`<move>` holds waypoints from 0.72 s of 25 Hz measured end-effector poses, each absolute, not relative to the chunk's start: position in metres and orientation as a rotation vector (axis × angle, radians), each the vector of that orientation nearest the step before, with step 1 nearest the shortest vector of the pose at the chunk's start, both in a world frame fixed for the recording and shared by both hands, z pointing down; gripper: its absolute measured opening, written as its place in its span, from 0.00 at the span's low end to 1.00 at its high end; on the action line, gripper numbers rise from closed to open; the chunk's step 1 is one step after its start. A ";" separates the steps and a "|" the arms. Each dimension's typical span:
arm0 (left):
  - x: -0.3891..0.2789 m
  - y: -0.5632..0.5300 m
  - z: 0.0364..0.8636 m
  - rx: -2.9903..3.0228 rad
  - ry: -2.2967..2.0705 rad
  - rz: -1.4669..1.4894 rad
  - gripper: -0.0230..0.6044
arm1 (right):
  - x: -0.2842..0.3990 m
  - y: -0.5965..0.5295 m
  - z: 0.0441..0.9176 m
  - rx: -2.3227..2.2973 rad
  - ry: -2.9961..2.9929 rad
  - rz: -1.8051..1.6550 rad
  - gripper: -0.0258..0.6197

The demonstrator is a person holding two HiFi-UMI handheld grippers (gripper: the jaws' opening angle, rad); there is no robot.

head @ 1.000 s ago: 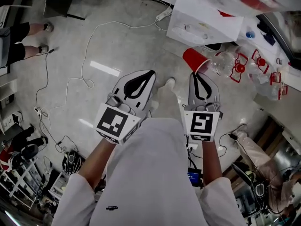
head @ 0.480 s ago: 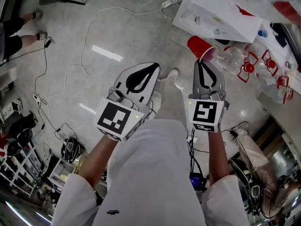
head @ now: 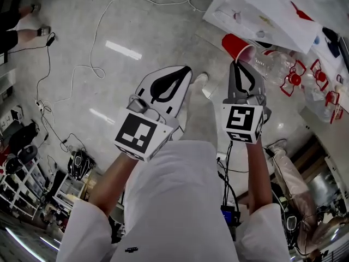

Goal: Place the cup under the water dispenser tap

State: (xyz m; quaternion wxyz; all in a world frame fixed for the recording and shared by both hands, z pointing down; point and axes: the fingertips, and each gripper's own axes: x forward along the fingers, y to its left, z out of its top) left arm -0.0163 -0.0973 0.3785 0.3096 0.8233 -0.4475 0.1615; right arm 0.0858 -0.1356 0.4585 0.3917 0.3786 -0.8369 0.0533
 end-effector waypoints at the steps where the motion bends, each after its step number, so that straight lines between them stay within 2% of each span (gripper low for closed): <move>1: -0.016 -0.099 0.382 2.175 -1.190 0.422 0.04 | 0.087 -0.137 0.464 0.956 -2.122 0.138 0.07; 18: -0.017 -0.114 0.454 2.088 -1.217 0.413 0.04 | 0.098 -0.167 0.548 0.873 -2.044 0.084 0.07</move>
